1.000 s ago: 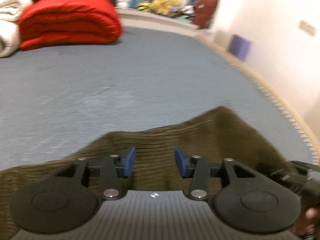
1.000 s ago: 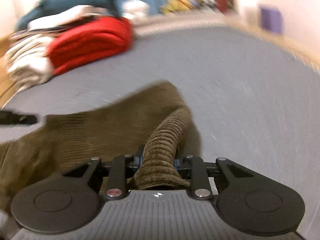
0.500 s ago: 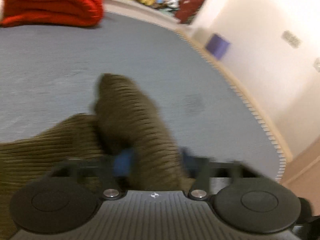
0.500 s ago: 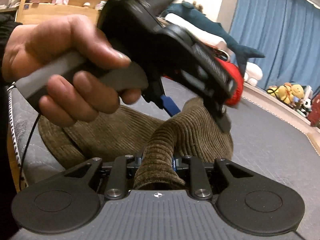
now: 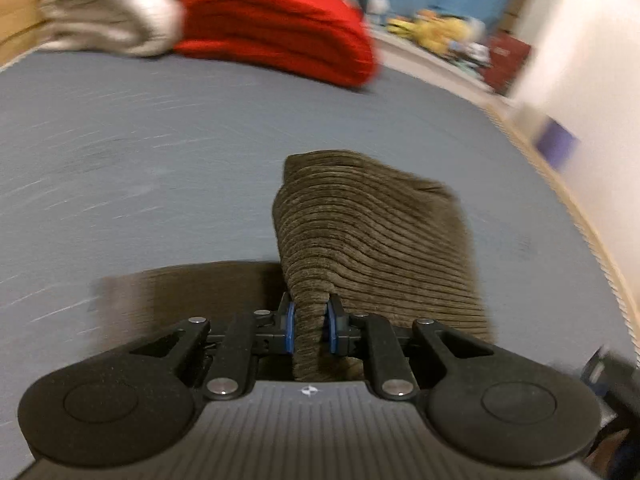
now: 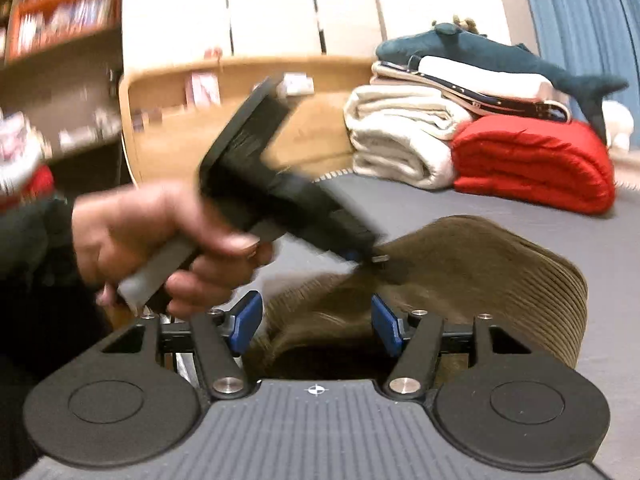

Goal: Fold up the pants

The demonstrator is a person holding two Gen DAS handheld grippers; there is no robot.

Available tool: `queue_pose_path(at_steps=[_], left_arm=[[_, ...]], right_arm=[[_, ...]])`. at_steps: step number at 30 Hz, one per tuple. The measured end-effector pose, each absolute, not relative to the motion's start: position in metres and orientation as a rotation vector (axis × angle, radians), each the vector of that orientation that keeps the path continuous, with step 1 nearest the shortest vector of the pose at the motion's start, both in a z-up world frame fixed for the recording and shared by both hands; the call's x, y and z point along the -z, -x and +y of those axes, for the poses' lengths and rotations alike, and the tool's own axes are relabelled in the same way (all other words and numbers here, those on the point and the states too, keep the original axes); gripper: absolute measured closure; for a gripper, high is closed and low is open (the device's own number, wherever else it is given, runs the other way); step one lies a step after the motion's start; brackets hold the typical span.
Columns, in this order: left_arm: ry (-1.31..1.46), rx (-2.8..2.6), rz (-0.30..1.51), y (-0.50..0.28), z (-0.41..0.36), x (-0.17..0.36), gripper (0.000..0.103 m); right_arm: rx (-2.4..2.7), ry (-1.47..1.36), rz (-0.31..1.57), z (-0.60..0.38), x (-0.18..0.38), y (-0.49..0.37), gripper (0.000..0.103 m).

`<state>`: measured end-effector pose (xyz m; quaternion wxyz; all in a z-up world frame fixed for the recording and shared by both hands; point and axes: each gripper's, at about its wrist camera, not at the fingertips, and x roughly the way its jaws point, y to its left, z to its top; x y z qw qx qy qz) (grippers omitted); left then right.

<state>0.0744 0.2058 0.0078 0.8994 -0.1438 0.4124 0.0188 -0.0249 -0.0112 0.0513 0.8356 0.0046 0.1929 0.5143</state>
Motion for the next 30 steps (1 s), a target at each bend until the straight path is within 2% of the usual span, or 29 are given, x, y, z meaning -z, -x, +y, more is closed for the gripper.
queue_pose_path(at_steps=[1, 4, 6, 7, 8, 9, 10, 11, 14, 21, 22, 24, 26, 27, 30], left_arm=[[0.288, -0.099, 0.853, -0.067, 0.219, -0.008, 0.086], [0.277, -0.252, 0.861, -0.053, 0.256, -0.009, 0.086], [0.310, -0.333, 0.887, -0.049, 0.278, -0.007, 0.076], [0.328, -0.355, 0.898, -0.048, 0.287, -0.006, 0.065], [0.347, -0.357, 0.900, -0.046, 0.295, -0.005, 0.047], [0.373, -0.350, 0.900, -0.049, 0.298, -0.003, 0.035], [0.398, -0.341, 0.911, -0.054, 0.301, 0.000, 0.016], [0.417, -0.327, 0.930, -0.058, 0.305, 0.002, 0.012], [0.478, -0.288, 0.988, -0.068, 0.314, 0.019, 0.012], [0.691, -0.182, 1.048, -0.068, 0.332, 0.069, 0.010], [0.719, -0.161, 1.053, -0.069, 0.333, 0.073, 0.012], [0.688, -0.148, 1.060, -0.073, 0.327, 0.076, 0.013], [0.647, -0.138, 1.062, -0.077, 0.319, 0.075, 0.020], [0.643, -0.140, 1.061, -0.075, 0.316, 0.071, 0.021], [0.641, -0.157, 1.037, -0.083, 0.302, 0.059, 0.034]], right_arm=[[-1.067, -0.042, 0.410, -0.014, -0.051, 0.020, 0.026], [-1.028, -0.207, 0.483, -0.025, -0.042, -0.013, 0.026], [-0.914, -0.254, 0.542, -0.029, -0.032, -0.032, 0.023], [-0.858, -0.247, 0.564, -0.029, -0.025, -0.042, 0.022], [-0.807, -0.235, 0.598, -0.028, -0.018, -0.054, 0.020], [-0.767, -0.232, 0.645, -0.028, -0.010, -0.064, 0.020], [-0.745, -0.247, 0.694, -0.028, 0.000, -0.072, 0.020], [-0.738, -0.274, 0.750, -0.026, 0.011, -0.076, 0.018], [-0.771, -0.354, 0.903, -0.018, 0.040, -0.093, 0.016], [-0.821, -0.333, 0.959, 0.000, 0.058, -0.096, 0.015], [-0.822, -0.327, 0.964, 0.001, 0.061, -0.097, 0.019], [-0.825, -0.315, 0.957, 0.000, 0.062, -0.094, 0.035], [-0.830, -0.325, 0.942, 0.000, 0.053, -0.093, 0.059], [-0.839, -0.336, 0.926, -0.004, 0.050, -0.092, 0.062], [-0.830, -0.343, 0.856, -0.020, 0.032, -0.088, 0.073]])
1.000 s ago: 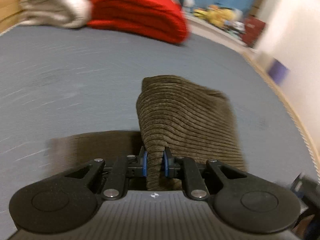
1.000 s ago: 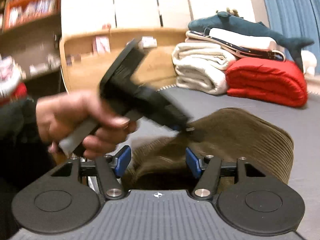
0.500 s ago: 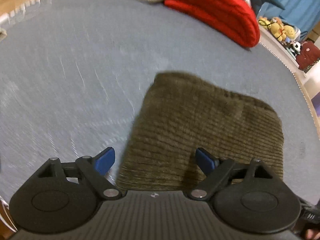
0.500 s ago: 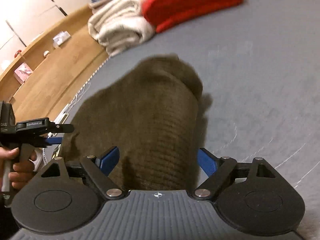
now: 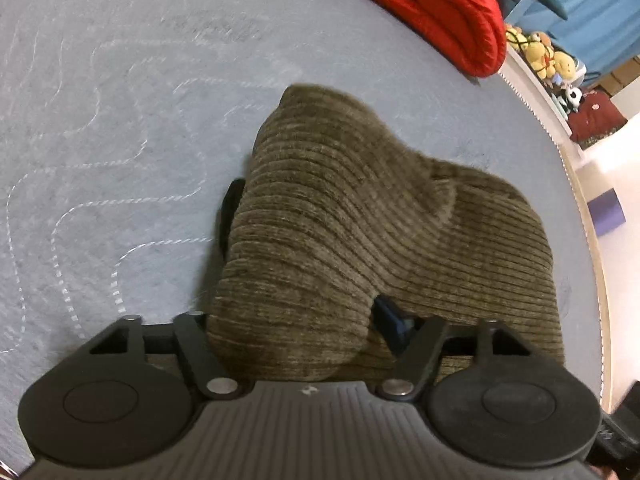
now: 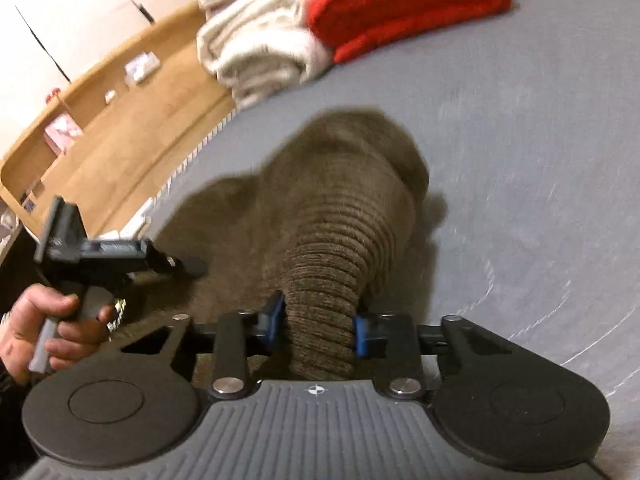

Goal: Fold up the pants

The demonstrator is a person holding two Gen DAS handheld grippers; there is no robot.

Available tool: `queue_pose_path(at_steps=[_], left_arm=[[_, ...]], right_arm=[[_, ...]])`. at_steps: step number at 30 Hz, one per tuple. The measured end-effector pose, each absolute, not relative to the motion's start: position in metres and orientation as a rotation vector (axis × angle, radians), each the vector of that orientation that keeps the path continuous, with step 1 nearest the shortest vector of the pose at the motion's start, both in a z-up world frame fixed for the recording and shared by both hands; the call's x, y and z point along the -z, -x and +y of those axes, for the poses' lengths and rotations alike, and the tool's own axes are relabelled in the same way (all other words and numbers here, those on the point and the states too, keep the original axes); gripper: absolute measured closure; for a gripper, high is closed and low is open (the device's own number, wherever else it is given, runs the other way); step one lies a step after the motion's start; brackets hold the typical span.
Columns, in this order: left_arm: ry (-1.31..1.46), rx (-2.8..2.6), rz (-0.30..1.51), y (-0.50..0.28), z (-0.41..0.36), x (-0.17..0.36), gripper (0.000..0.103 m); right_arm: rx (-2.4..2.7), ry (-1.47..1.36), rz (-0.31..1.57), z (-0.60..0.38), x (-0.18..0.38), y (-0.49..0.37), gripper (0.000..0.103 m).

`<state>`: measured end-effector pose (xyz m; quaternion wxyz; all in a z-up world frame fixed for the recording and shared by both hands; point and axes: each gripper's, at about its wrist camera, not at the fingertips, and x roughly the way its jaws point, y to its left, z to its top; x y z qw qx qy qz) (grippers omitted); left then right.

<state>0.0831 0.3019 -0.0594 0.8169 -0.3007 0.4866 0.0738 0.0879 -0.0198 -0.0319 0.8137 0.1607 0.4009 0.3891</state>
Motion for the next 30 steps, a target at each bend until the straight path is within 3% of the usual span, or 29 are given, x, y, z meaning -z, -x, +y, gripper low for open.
queue_pose_path(at_steps=[2, 3, 5, 9, 12, 14, 15, 20, 23, 27, 28, 29, 30], left_arm=[[0.637, -0.132, 1.008, -0.093, 0.284, 0.049, 0.048], [0.640, -0.102, 0.994, -0.098, 0.274, 0.044, 0.050], [0.620, -0.058, 0.977, -0.113, 0.248, 0.039, 0.053], [0.534, -0.054, 0.985, -0.143, 0.202, 0.033, 0.052], [0.426, -0.145, 1.008, -0.154, 0.188, 0.030, 0.045], [0.473, -0.192, 1.021, -0.149, 0.200, 0.032, 0.038], [0.489, -0.223, 1.030, -0.143, 0.209, 0.032, 0.036], [0.525, -0.277, 1.039, -0.114, 0.249, 0.036, 0.013], [0.645, -0.211, 1.066, -0.107, 0.270, 0.049, 0.011], [0.750, -0.142, 1.102, -0.112, 0.278, 0.070, 0.009], [0.730, -0.139, 1.110, -0.115, 0.275, 0.073, 0.009], [0.695, -0.130, 1.113, -0.120, 0.271, 0.075, 0.010], [0.657, -0.119, 1.113, -0.123, 0.265, 0.074, 0.012]], right_arm=[[-0.799, -0.369, 0.792, -0.036, 0.013, -0.088, 0.088], [-0.773, -0.384, 0.757, -0.049, 0.004, -0.088, 0.089], [-0.720, -0.414, 0.700, -0.079, -0.009, -0.091, 0.103], [-0.606, -0.448, 0.660, -0.145, -0.012, -0.094, 0.103], [-0.499, -0.486, 0.740, -0.178, 0.009, -0.097, 0.087], [-0.480, -0.516, 0.779, -0.185, 0.023, -0.100, 0.045], [-0.476, -0.522, 0.788, -0.182, 0.028, -0.101, 0.040], [-0.585, -0.533, 0.863, -0.130, 0.047, -0.114, 0.033], [-0.671, -0.473, 0.903, -0.094, 0.055, -0.118, 0.021], [-0.712, -0.411, 0.970, -0.057, 0.067, -0.125, 0.018], [-0.723, -0.408, 0.986, -0.053, 0.070, -0.125, 0.022], [-0.741, -0.410, 0.985, -0.050, 0.072, -0.126, 0.039], [-0.745, -0.403, 0.969, -0.050, 0.071, -0.124, 0.043]])
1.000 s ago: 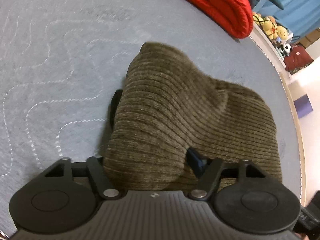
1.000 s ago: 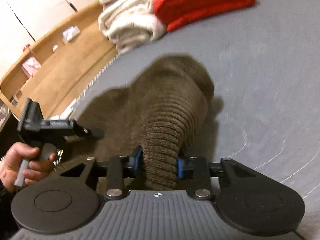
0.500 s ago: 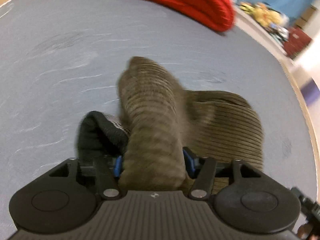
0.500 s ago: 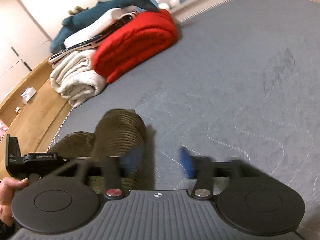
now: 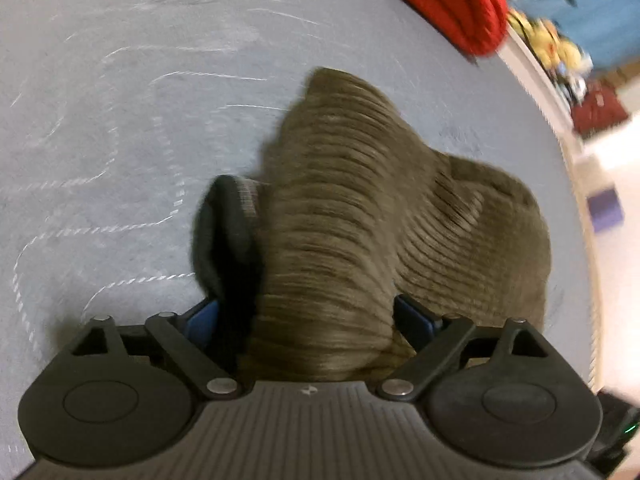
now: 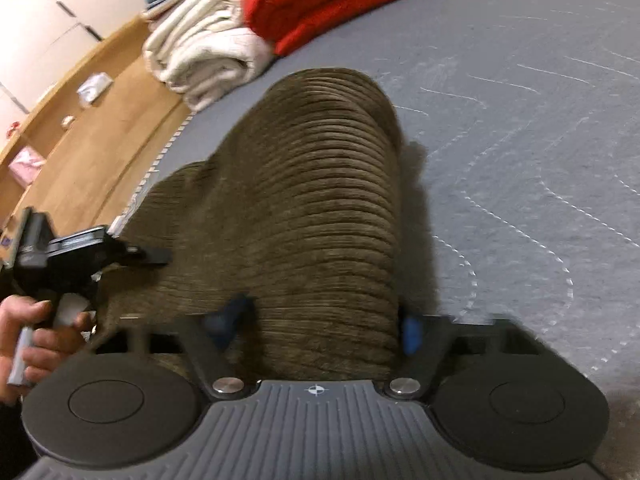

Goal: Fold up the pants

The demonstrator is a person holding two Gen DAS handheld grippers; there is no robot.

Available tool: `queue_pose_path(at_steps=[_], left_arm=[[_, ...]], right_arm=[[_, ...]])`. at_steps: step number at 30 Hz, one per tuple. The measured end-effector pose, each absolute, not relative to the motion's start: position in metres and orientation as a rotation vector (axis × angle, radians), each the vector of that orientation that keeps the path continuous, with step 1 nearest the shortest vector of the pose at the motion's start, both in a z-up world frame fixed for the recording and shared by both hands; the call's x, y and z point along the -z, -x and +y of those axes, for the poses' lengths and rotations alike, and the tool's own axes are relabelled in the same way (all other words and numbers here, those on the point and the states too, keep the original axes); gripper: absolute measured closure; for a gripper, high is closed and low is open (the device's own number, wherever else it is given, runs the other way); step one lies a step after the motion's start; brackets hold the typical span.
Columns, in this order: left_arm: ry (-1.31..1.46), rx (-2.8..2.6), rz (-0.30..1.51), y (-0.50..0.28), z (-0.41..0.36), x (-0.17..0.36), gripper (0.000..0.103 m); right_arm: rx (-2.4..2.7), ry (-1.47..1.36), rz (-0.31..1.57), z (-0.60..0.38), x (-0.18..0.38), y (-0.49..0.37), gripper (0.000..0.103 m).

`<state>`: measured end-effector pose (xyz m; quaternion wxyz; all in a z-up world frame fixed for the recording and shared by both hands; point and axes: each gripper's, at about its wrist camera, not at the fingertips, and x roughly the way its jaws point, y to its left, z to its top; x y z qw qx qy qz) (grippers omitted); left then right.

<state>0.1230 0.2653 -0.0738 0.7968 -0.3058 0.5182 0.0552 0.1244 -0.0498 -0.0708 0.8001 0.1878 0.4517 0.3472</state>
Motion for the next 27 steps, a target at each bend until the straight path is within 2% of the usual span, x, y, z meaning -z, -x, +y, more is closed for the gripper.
queue_pose_path(at_steps=[2, 4, 7, 13, 15, 16, 17, 19, 20, 22, 24, 27], left_arm=[[0.637, -0.119, 1.096, -0.125, 0.258, 0.068, 0.027], [0.657, -0.086, 1.063, -0.128, 0.253, 0.061, 0.041], [0.678, 0.010, 1.008, -0.141, 0.226, 0.051, 0.047], [0.649, 0.214, 0.838, -0.177, 0.139, 0.029, 0.047], [0.619, 0.243, 0.797, -0.189, 0.116, 0.022, 0.041], [0.582, 0.227, 0.793, -0.193, 0.105, 0.022, 0.034], [0.523, 0.175, 0.786, -0.195, 0.094, 0.022, 0.023], [0.396, 0.041, 0.798, -0.195, 0.079, 0.023, 0.018], [0.345, 0.027, 0.796, -0.193, 0.074, 0.020, 0.020], [0.302, 0.091, 0.747, -0.180, 0.064, 0.013, 0.024], [0.241, 0.200, 0.710, -0.162, 0.053, 0.006, 0.030], [0.090, 0.345, 0.691, -0.141, 0.034, 0.006, 0.051]], right_arm=[[-0.757, -0.410, 0.938, -0.054, 0.063, -0.121, 0.061], [-0.770, -0.422, 0.894, -0.062, 0.049, -0.117, 0.066], [-0.731, -0.403, 0.784, -0.074, 0.023, -0.111, 0.068], [-0.532, -0.414, 0.594, -0.155, -0.013, -0.115, 0.068], [-0.463, -0.403, 0.546, -0.183, -0.020, -0.112, 0.068], [-0.436, -0.383, 0.524, -0.191, -0.022, -0.113, 0.068], [-0.408, -0.359, 0.504, -0.200, -0.021, -0.112, 0.067], [-0.311, -0.349, 0.502, -0.214, -0.015, -0.119, 0.059], [-0.226, -0.339, 0.533, -0.222, -0.010, -0.124, 0.045], [-0.055, -0.288, 0.611, -0.239, 0.002, -0.133, 0.031], [0.005, -0.312, 0.621, -0.252, 0.006, -0.133, 0.031], [-0.080, -0.334, 0.634, -0.251, 0.006, -0.131, 0.032]])
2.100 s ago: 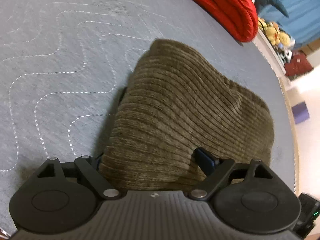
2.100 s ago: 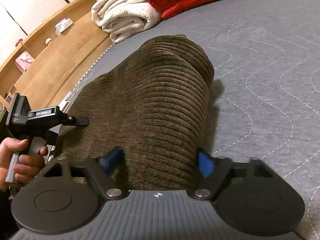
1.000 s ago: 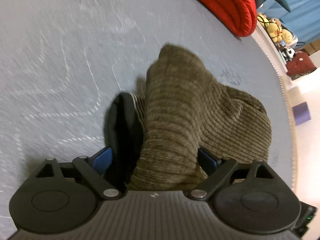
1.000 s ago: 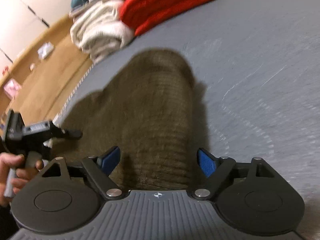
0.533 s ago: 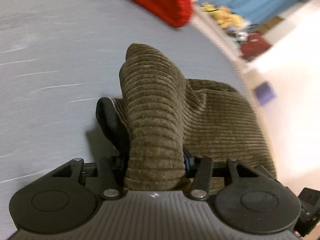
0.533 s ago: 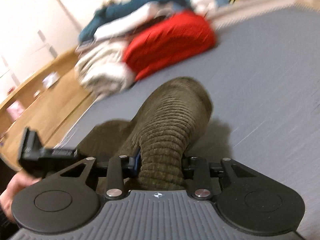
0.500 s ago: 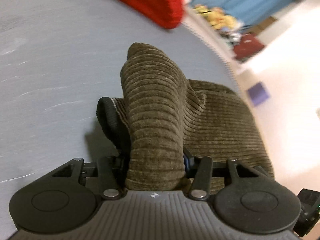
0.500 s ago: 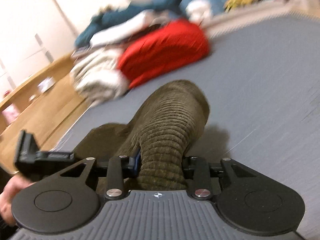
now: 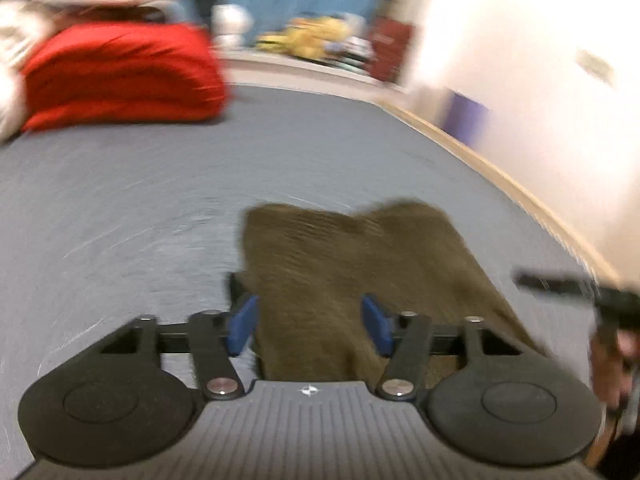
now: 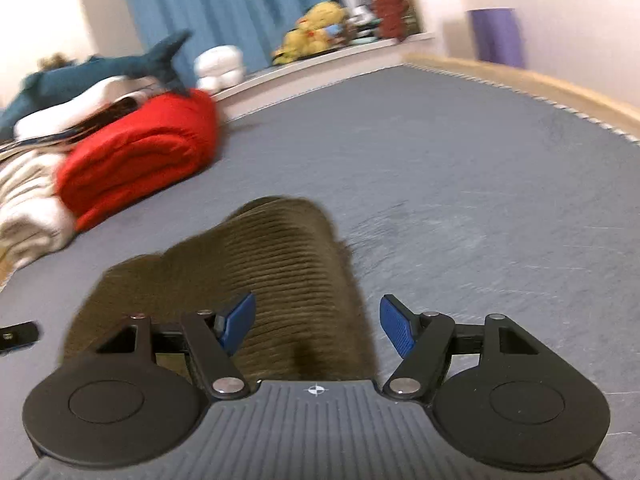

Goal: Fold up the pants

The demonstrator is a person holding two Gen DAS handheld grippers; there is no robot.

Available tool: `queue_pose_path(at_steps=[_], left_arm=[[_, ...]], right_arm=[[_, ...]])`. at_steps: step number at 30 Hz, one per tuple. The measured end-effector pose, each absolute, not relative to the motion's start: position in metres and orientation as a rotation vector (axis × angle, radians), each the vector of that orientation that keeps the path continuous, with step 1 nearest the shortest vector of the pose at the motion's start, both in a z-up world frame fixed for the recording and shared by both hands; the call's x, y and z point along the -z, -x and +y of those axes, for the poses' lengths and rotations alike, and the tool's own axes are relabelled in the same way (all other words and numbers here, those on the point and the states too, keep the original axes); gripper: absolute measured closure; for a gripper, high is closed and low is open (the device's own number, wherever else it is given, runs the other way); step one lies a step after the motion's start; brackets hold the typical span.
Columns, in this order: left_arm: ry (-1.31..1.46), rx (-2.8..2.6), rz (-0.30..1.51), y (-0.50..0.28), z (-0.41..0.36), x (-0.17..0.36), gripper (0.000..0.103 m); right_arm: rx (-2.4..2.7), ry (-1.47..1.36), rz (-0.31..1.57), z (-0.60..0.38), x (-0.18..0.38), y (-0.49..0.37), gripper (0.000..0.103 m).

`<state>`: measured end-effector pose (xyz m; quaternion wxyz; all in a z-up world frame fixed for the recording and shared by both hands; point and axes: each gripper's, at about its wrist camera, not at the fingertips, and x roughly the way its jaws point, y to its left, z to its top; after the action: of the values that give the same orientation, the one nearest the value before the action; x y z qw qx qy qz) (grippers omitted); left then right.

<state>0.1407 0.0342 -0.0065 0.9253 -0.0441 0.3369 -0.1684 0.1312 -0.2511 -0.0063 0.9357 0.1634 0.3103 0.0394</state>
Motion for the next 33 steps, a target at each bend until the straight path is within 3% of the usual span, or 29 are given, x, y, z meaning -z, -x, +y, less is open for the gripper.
queue_pose_path(at_steps=[2, 4, 6, 9, 13, 18, 20, 22, 33], left_arm=[[-0.046, 0.408, 0.784, -0.137, 0.018, 0.021, 0.064], [-0.230, 0.415, 0.955, -0.138, 0.006, 0.054, 0.063], [-0.373, 0.409, 0.992, -0.126, -0.003, 0.072, 0.062], [-0.331, 0.406, 0.968, -0.121, 0.003, 0.062, 0.063], [-0.232, 0.393, 0.861, -0.110, 0.009, 0.034, 0.061], [-0.140, 0.392, 0.740, -0.113, -0.001, 0.016, 0.061], [-0.164, 0.380, 0.806, -0.120, -0.007, 0.031, 0.052], [-0.224, 0.345, 0.929, -0.134, -0.010, 0.056, 0.050], [-0.207, 0.332, 0.952, -0.131, -0.010, 0.057, 0.049]], right_arm=[[-0.164, -0.267, 0.631, -0.241, 0.006, -0.126, 0.032], [-0.228, -0.185, 0.678, -0.237, 0.012, -0.120, 0.034], [-0.250, -0.071, 0.818, -0.225, 0.032, -0.120, 0.034], [-0.250, 0.010, 0.874, -0.222, 0.046, -0.115, 0.027], [-0.234, -0.125, 0.905, -0.243, 0.036, -0.113, 0.028], [-0.193, -0.205, 0.759, -0.250, -0.009, -0.116, 0.030], [-0.180, -0.250, 0.686, -0.254, -0.026, -0.130, 0.025], [-0.159, -0.280, 0.630, -0.258, -0.034, -0.149, 0.022], [0.032, -0.177, 0.741, -0.221, 0.028, -0.295, 0.023]])
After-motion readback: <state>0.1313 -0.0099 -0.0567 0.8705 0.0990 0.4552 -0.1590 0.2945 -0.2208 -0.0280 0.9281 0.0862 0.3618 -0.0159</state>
